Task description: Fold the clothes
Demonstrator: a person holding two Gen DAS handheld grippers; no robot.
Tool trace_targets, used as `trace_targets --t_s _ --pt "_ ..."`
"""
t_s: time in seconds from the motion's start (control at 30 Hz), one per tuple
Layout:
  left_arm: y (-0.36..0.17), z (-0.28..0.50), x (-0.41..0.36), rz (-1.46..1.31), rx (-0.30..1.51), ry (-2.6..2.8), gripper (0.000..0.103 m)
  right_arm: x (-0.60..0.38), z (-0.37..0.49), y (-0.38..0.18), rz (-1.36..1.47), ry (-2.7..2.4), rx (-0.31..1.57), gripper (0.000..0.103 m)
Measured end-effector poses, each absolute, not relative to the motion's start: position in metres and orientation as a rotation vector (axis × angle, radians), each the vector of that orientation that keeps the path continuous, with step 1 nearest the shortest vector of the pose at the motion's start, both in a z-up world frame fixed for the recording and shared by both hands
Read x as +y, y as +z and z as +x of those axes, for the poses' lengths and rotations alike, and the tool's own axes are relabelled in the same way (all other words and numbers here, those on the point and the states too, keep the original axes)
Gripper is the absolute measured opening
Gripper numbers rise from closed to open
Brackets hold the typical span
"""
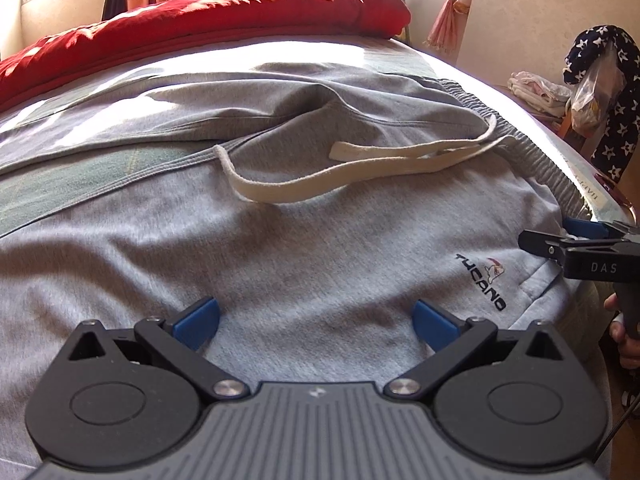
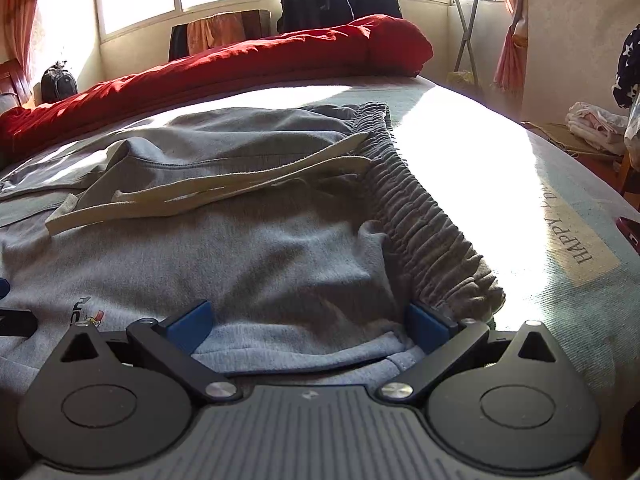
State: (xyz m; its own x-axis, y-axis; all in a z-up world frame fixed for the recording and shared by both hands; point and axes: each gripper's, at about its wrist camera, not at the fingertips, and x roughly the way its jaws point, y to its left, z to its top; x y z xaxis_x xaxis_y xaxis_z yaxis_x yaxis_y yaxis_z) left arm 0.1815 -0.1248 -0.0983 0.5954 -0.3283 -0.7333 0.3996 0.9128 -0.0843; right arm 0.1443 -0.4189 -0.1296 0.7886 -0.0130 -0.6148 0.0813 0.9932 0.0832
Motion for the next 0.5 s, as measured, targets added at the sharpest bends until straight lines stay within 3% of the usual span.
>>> trace_targets --t_s 0.3,0.5 --pt "-0.099 0.183 -0.126 0.102 0.819 -0.436 0.102 -0.42 0.143 -0.125 0.114 -0.053 0.657 0.103" --pt "-0.093 0.182 -0.124 0.113 0.81 -0.417 0.102 -0.427 0.159 -0.084 0.19 -0.014 0.576 0.103"
